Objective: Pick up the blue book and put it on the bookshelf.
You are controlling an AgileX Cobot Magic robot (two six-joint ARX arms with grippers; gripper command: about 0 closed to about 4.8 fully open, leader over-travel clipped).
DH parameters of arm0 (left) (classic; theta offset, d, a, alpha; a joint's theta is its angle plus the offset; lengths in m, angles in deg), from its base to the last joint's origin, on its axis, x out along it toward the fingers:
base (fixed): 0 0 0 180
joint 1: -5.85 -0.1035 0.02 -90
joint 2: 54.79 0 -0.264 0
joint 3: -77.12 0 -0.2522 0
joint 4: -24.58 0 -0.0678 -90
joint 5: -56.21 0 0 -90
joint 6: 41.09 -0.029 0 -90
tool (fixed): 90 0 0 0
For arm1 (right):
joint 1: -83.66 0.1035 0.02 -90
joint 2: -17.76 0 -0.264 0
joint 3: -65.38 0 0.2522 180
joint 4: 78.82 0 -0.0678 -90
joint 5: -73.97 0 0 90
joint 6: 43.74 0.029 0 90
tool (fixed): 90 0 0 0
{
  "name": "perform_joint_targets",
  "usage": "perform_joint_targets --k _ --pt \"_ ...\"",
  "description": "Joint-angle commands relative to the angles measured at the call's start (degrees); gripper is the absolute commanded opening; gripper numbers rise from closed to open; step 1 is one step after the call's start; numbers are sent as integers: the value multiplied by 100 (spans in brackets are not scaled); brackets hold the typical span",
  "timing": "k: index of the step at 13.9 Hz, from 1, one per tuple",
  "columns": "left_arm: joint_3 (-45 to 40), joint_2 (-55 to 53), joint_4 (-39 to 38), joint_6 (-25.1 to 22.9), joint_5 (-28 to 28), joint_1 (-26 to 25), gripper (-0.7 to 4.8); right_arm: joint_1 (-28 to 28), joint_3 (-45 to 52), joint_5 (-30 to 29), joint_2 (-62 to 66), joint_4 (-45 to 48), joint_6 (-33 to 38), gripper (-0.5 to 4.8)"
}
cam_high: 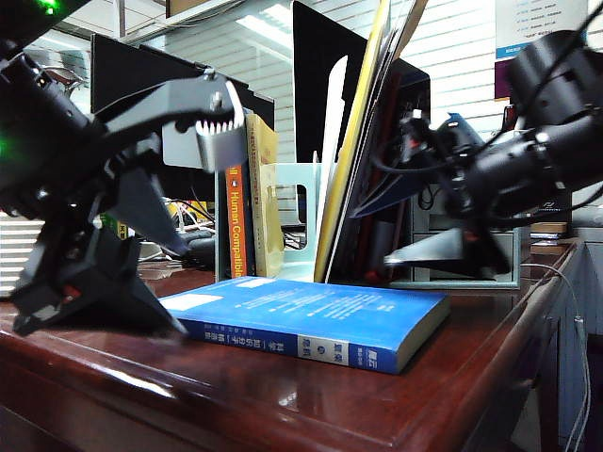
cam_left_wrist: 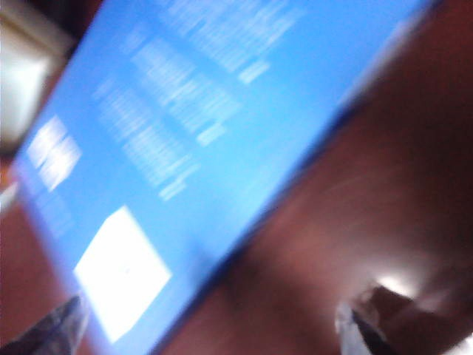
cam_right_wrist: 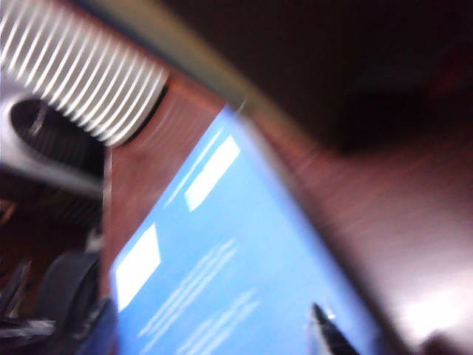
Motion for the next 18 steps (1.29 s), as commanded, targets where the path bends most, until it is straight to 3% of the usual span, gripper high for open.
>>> perform_joint_targets --k 1,7,11,12,16,18 --pt "7 13 212 35 -398 4 479 -199 -20 160 -61 -7 -308 401" --pt "7 -592 782 26 -828 0 479 -223 -20 662 33 -699 -1222 400" --pt "9 -1276 1178 -127 -826 7 479 -219 -22 361 210 -973 -1215 398" --pt "11 -1368 1335 -127 -822 9 479 -219 -22 114 262 -1062 -1215 359" --pt "13 -1447 1368 -319 -498 11 479 -85 -24 -778 280 -1290 -1217 71" --pt "11 -1464 1460 -461 -455 11 479 -7 -22 -839 280 -1270 -1217 48"
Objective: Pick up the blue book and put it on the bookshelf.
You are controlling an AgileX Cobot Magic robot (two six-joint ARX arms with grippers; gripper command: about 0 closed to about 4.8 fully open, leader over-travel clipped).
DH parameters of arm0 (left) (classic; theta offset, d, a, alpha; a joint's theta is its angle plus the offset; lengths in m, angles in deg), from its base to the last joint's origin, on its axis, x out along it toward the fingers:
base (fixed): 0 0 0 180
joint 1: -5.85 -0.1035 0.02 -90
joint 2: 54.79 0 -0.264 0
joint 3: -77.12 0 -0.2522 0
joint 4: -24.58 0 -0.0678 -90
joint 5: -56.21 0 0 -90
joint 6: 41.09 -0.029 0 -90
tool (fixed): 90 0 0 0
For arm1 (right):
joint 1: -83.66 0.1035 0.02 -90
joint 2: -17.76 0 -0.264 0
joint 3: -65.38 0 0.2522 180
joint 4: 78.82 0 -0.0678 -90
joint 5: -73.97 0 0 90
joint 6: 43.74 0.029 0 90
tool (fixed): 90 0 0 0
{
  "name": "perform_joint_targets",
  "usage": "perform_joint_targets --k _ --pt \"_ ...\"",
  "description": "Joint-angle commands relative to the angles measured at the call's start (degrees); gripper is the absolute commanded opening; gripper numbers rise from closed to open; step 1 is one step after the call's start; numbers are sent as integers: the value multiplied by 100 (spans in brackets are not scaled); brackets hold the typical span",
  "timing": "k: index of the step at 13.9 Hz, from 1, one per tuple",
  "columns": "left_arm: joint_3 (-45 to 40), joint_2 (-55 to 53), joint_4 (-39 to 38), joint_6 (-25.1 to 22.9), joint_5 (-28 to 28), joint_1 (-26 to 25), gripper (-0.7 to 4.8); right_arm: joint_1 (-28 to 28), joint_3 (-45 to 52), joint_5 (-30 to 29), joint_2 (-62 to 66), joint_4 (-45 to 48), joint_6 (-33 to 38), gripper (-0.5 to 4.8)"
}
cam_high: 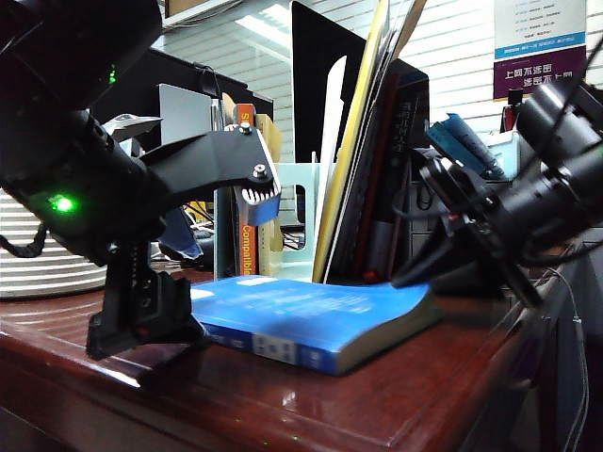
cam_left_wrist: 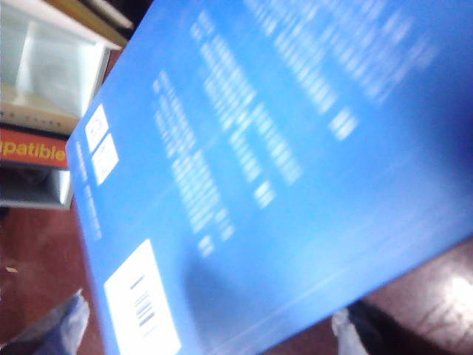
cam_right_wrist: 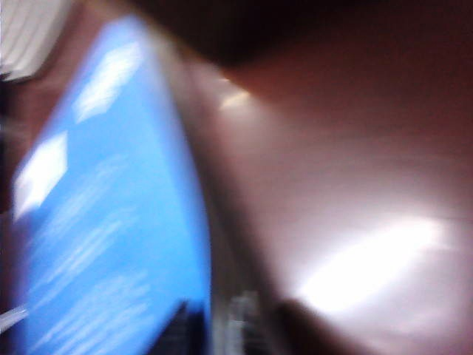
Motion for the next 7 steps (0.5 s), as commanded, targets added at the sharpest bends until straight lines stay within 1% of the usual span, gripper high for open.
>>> perform_joint_targets --k 1,2,3,4,5,7 --pt "-37 -116 -162 -245 437 11 398 170 13 -520 11 -125 22 47" --pt "-35 -118 -155 -282 610 11 308 168 13 -533 9 -136 22 47" --pt "-37 -120 -162 -306 872 11 310 168 13 -664 9 -122 22 39" --pt "-37 -120 -162 -321 1104 11 384 168 13 -828 9 -129 22 39" --pt "-37 -120 -162 -317 1202 11 479 168 13 -872 9 -138 22 39" --pt "-37 -162 -162 -328 1202 11 479 168 13 -866 9 -105 22 39"
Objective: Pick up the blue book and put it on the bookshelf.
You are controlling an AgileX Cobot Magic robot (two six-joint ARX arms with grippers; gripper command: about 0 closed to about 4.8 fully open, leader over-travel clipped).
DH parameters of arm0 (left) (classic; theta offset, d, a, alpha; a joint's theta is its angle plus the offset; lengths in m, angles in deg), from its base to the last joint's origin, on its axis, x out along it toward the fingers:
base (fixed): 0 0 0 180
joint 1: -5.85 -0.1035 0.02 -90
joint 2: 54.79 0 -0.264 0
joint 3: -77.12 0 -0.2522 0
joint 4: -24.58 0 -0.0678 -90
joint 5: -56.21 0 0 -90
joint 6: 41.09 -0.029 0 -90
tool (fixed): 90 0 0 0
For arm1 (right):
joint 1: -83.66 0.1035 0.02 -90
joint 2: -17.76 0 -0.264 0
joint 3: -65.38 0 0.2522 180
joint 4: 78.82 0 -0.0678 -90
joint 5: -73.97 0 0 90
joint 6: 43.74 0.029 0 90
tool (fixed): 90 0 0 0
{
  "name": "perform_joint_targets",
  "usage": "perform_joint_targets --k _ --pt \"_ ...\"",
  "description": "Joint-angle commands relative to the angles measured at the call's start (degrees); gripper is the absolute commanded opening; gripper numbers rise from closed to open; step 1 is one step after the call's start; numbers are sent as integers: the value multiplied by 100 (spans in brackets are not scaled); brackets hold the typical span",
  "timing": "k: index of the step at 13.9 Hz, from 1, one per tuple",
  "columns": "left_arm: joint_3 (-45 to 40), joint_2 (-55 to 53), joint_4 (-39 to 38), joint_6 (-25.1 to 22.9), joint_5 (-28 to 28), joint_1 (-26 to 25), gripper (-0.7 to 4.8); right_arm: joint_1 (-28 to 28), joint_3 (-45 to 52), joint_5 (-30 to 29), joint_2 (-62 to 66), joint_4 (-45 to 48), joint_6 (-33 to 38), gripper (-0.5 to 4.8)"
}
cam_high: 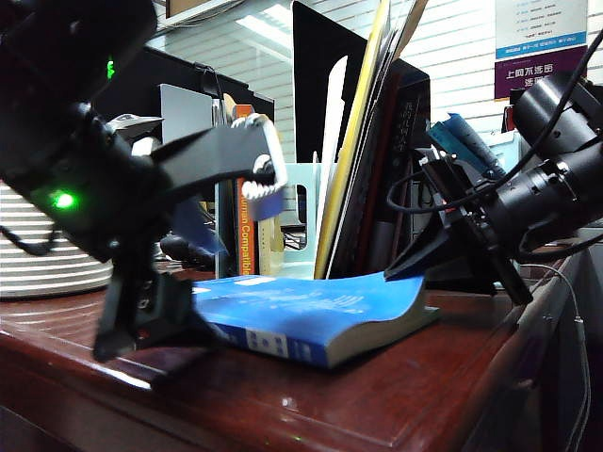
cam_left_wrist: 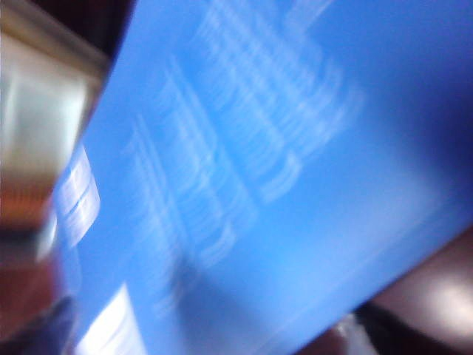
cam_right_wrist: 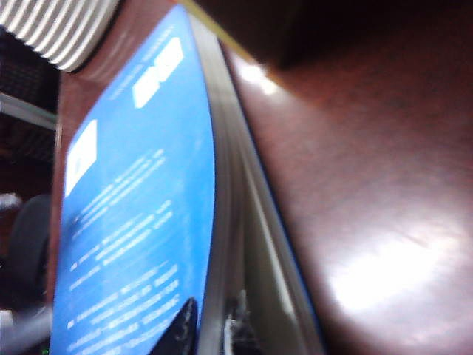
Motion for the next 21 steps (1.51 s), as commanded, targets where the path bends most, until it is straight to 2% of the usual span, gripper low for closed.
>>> perform_joint_targets --k 1,3,4,6,7,8,9,10,12,14,16,21 --pt "-46 -247 -245 50 446 48 479 125 26 -570 15 -186 9 39" --pt "-44 -496 -214 55 422 48 479 125 26 -664 15 -190 9 39" --pt "-44 -570 -170 55 396 48 437 125 26 -660 15 -188 7 39" --pt "-42 -581 -66 52 245 48 70 125 26 -658 15 -181 7 40" --pt "-39 -581 -28 52 138 48 51 122 26 -654 15 -162 4 46" --pt "-39 -579 -28 55 122 48 47 120 26 -649 15 -105 4 89" --pt "-39 -577 -33 55 120 48 35 111 24 -632 15 13 7 200" --pt "-37 -549 -35 57 11 52 -6 107 22 -632 13 136 35 282" --pt "-39 -367 -120 59 -81 52 -6 57 -50 -636 -2 155 55 347" --pt "-39 -2 -216 79 -114 52 -6 -35 -94 -509 -98 164 55 381" --pt "-35 577 -345 111 -111 52 -6 -133 -155 -435 -240 160 55 381" --pt "199 2334 -293 1296 -221 48 -6 -254 -584 -297 -634 199 98 379"
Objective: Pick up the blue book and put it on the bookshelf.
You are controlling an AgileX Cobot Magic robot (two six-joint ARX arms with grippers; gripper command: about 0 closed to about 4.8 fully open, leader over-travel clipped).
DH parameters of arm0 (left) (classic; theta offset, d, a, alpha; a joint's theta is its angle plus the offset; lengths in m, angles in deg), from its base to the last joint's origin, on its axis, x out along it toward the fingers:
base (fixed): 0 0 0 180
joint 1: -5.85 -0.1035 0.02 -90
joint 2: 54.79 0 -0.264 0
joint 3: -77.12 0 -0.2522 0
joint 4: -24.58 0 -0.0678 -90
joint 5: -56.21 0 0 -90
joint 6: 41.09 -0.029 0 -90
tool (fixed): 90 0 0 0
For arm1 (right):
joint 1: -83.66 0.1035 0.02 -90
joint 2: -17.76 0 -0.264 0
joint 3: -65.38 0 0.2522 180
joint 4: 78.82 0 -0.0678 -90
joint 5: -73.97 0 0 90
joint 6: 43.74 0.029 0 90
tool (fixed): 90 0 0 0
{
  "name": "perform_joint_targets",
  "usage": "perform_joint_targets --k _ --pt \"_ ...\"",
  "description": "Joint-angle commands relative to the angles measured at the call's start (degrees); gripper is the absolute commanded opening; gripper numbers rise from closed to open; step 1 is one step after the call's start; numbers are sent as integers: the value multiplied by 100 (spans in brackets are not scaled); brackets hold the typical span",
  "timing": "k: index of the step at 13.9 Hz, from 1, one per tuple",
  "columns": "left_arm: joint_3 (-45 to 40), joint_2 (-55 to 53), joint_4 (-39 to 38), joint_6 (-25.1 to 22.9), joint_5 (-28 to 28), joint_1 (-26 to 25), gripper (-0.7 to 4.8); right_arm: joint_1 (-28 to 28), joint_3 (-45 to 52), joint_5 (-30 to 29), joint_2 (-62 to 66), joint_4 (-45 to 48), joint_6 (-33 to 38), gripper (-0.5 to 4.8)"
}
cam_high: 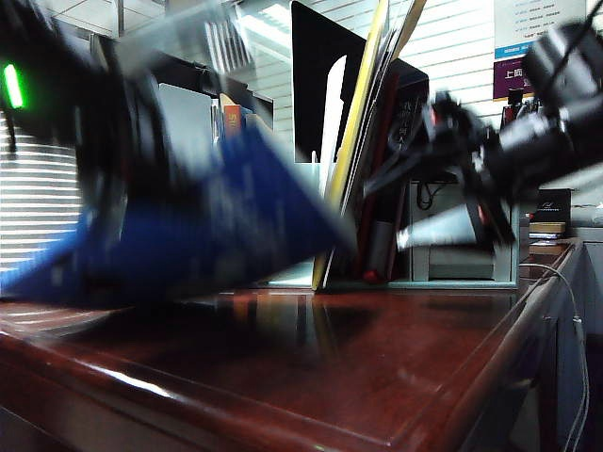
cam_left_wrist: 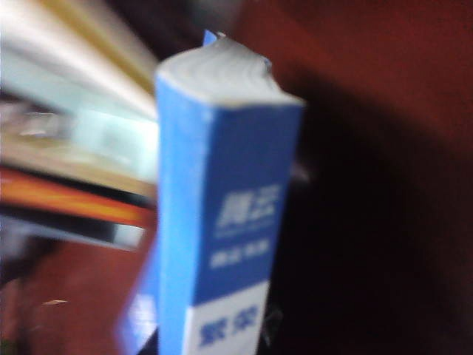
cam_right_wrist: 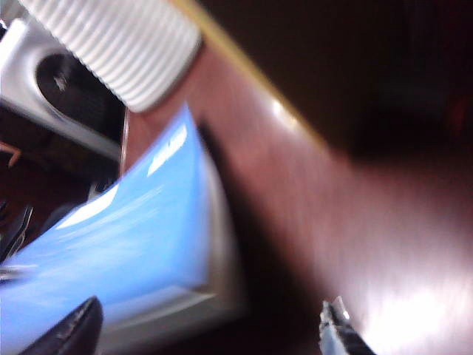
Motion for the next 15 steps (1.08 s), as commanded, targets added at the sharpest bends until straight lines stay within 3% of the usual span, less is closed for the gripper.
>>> perform_joint_targets --k 1,2,3,5,6,8,10,13,15 --pt "367 728 527 835 4 -9 -6 -2 -352 -9 -203 131 50 378" --pt "474 883 772 1174 4 -9 -6 -2 -452 -17 -269 133 162 374" --pt "592 966 1049 1451 -28 -9 -6 -4 -538 -59 -332 122 162 332" --pt "863 1032 1399 1932 -254 -11 -6 -9 -616 -63 -560 155 153 53" --pt "1027 1029 1405 2072 -286 -11 -6 -9 -616 -42 -717 179 101 -7" --pt "1237 1032 1486 2214 -540 -13 -6 -13 -614 81 -1132 168 35 -6" --pt "1305 1029 2061 2745 -815 -13 -6 -4 -612 363 -1628 164 -70 -6" --pt "1311 1014 3023 3386 -942 -13 -6 0 -608 916 -2361 164 -1113 -6" --pt "1340 927 3169 3606 -942 -13 -6 17 -608 1290 -2715 157 -1504 -6"
